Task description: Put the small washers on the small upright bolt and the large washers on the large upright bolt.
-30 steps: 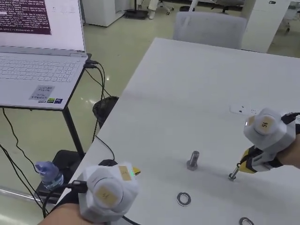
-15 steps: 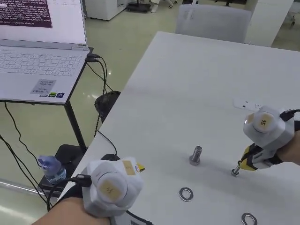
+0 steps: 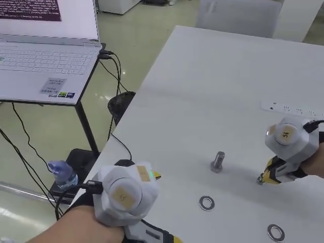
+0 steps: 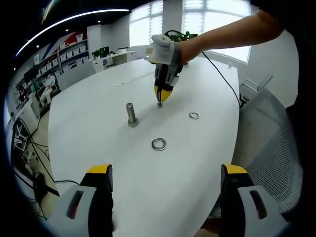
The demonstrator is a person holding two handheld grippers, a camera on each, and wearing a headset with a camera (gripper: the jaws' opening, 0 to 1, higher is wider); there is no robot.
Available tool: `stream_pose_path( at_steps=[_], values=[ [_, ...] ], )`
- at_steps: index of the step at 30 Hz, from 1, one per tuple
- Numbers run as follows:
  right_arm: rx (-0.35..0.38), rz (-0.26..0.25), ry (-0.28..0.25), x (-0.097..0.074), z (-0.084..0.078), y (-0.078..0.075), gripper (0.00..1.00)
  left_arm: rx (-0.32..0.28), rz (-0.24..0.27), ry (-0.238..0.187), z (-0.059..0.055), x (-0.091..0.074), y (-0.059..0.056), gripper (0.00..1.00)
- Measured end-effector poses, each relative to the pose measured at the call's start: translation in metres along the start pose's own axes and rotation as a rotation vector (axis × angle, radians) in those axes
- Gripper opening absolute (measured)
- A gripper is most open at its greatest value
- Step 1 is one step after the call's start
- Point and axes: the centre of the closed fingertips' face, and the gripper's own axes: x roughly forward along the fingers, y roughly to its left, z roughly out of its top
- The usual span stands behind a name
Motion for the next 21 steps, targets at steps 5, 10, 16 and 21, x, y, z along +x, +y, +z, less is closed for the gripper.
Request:
stream_pose_path(
  at_steps=[5, 10, 16, 21],
  values=[
    [-0.008, -0.001, 0.004, 0.0046, 0.0004, -0.0014, 0.13, -0.006, -0.004, 0.004, -0.0021, 0.0003, -0.0017, 0.9],
    [-0.018, 0.003, 0.014, 0.0068, 0.0004, -0.0012, 0.13, -0.008, -0.003, 0.007, -0.0038, 0.0001, -0.0003, 0.89],
    [-0.014, 0.006, 0.018, 0.0075, 0.0003, -0.0003, 0.13, -0.008, 0.0, 0.008, -0.0051, -0.001, 0.0005, 0.89],
    [-0.017, 0.0, 0.014, 0.0086, 0.0018, -0.0004, 0.13, -0.007, 0.0, 0.012, -0.0071, -0.0026, -0.0005, 0.89]
  ],
)
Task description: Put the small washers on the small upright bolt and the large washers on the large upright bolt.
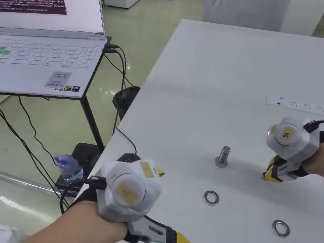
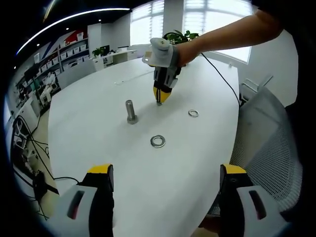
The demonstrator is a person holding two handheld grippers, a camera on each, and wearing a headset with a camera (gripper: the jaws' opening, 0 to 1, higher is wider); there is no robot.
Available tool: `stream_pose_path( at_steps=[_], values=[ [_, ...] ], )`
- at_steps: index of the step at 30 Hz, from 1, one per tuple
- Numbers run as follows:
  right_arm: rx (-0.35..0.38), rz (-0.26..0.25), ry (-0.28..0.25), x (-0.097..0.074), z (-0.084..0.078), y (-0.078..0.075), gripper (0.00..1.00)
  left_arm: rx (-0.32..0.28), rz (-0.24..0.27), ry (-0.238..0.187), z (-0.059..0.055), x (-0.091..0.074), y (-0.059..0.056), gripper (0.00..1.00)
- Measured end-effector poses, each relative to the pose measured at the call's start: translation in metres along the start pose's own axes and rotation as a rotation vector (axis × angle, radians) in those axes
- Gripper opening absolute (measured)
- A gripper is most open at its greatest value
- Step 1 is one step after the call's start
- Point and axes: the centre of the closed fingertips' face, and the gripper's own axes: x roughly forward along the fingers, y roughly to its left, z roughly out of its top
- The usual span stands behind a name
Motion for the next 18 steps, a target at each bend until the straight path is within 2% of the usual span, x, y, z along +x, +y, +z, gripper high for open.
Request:
stream_pose_path(
  at_steps=[7, 18],
  values=[
    [-0.003, 0.002, 0.001, 0.0017, 0.001, 0.0006, 0.13, 0.004, 0.004, 0.009, -0.0055, -0.0027, 0.0002, 0.88],
    [-0.002, 0.004, -0.001, 0.0035, 0.0001, 0.0011, 0.14, 0.0, 0.003, 0.002, -0.004, -0.0031, -0.0021, 0.89]
  ],
)
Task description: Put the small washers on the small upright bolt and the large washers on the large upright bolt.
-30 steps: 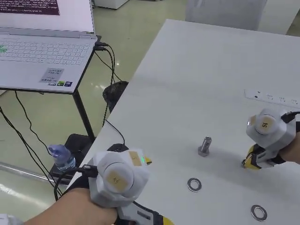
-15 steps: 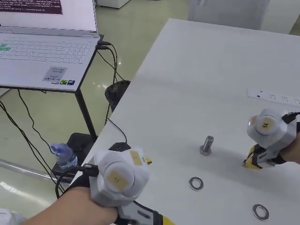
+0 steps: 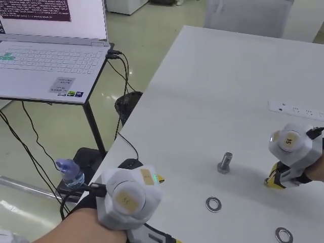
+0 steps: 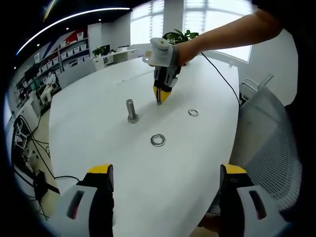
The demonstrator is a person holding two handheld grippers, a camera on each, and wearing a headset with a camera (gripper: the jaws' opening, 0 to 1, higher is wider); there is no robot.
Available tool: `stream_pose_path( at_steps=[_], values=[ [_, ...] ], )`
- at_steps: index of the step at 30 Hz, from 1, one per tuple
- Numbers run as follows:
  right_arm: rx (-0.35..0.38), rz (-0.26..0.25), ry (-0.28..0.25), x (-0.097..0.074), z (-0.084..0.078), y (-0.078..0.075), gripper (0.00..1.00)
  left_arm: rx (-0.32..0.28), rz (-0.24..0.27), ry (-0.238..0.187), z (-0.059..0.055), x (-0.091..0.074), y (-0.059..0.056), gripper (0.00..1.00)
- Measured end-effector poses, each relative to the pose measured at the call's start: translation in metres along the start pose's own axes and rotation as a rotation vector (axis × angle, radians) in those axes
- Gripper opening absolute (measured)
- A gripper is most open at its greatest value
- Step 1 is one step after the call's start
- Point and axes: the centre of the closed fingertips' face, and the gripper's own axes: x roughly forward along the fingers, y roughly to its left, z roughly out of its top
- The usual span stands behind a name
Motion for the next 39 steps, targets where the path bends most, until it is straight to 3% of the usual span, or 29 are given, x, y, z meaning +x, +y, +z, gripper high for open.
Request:
stream_pose_path(
  at_steps=[11, 33, 39],
  values=[
    [0.0, -0.001, -0.013, -0.001, -0.002, -0.003, 0.28, 0.003, 0.0, 0.001, 0.002, 0.0, -0.002, 0.89],
    [-0.025, -0.037, -0.099, -0.05, -0.001, 0.003, 0.28, 0.021, 0.013, -0.003, 0.015, -0.001, -0.004, 0.88],
    [-0.013, -0.042, -0.111, -0.058, -0.008, 0.014, 0.28, 0.021, 0.021, -0.005, 0.018, -0.002, -0.004, 0.88]
  ],
)
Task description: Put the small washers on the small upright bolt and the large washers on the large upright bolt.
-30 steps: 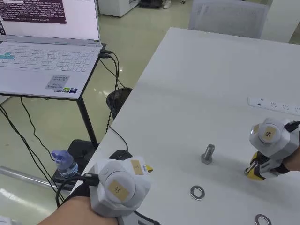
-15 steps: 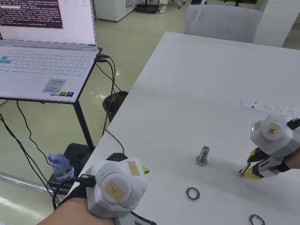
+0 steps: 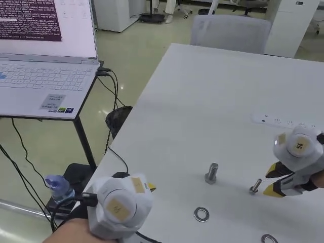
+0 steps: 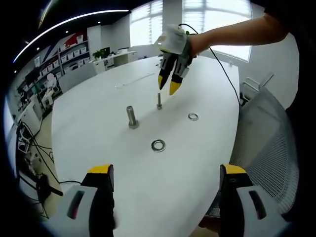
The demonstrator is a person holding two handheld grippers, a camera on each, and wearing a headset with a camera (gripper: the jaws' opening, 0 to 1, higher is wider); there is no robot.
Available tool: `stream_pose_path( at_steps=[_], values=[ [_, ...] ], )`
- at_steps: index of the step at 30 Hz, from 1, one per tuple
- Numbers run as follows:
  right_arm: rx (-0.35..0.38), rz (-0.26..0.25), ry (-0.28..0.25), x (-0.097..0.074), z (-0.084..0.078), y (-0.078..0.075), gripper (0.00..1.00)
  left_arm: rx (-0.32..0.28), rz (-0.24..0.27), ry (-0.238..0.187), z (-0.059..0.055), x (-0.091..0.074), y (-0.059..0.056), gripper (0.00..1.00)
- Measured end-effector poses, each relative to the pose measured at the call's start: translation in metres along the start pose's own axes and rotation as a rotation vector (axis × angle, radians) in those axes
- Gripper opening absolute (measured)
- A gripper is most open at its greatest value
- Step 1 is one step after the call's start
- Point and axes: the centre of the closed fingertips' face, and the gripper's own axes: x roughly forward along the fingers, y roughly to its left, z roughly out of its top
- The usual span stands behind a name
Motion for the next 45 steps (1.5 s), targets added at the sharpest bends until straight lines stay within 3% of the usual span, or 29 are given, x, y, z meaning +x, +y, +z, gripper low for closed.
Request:
stream_pose_path(
  at_steps=[15, 26, 34, 45],
  values=[
    [0.002, 0.032, 0.02, -0.012, -0.031, 0.034, 0.29, -0.005, 0.004, -0.017, 0.003, 0.001, -0.006, 0.92],
    [0.001, 0.047, 0.01, -0.012, -0.038, 0.064, 0.32, -0.024, 0.013, -0.026, 0.001, 0.001, -0.005, 0.95],
    [-0.001, 0.056, 0.008, -0.007, -0.039, 0.078, 0.34, -0.02, 0.014, -0.042, 0.003, 0.0, -0.007, 0.97],
    [0.005, 0.044, -0.005, 0.016, -0.042, 0.086, 0.39, -0.007, 0.003, -0.043, 0.0, 0.001, -0.009, 0.99]
  ],
)
